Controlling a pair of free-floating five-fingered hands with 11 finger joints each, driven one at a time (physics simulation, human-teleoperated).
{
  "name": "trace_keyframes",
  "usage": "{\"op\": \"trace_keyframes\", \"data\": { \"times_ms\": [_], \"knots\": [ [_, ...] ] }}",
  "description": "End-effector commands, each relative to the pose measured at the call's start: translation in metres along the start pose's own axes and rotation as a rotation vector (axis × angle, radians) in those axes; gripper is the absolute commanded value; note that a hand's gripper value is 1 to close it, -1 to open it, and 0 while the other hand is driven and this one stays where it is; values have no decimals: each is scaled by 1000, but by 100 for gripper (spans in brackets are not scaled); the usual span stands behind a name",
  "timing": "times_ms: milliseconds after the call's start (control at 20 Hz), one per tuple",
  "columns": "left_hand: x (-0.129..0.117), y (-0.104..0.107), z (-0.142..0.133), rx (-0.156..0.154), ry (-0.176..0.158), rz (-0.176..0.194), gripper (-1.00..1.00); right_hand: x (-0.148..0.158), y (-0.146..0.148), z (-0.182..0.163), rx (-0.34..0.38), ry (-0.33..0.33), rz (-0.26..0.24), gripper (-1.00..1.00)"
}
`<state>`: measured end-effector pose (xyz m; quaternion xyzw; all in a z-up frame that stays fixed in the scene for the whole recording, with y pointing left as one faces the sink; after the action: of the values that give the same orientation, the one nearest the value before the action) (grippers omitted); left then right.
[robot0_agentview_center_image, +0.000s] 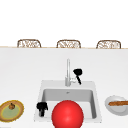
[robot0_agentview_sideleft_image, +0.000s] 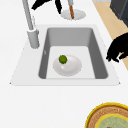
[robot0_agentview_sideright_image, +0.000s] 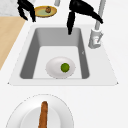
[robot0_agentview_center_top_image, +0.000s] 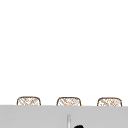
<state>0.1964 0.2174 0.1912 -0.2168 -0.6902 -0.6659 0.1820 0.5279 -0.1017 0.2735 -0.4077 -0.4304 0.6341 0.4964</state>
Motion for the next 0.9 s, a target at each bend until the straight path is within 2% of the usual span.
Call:
{"op": "trace_keyframes", "data": {
  "times_ms": [0, 250, 850],
  "knots": [
    [0, 0, 0, 0, 0, 0, 0, 3, -1, -16, 127, -9, 10, -100],
    [0, 0, 0, 0, 0, 0, 0, 9, 2, -44, 234, 14, 38, -100],
    [0, 0, 0, 0, 0, 0, 0, 8, 22, -122, 440, 44, 40, -100]
  ]
}}
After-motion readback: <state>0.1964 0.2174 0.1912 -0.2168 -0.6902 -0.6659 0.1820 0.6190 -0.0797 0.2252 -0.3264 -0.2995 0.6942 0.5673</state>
